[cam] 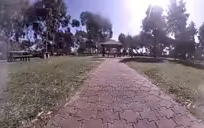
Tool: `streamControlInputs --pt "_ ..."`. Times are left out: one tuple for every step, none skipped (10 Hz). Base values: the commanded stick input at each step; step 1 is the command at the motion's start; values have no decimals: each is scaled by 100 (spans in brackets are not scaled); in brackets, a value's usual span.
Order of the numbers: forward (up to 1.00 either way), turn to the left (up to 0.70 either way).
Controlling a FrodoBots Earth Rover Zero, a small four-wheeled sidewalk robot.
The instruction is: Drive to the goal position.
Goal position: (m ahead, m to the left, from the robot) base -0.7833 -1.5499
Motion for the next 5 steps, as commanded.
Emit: streamControlInputs --pt "70 0" --pt "70 0" --pt "70 0" --pt "70 0" --pt "70 0"
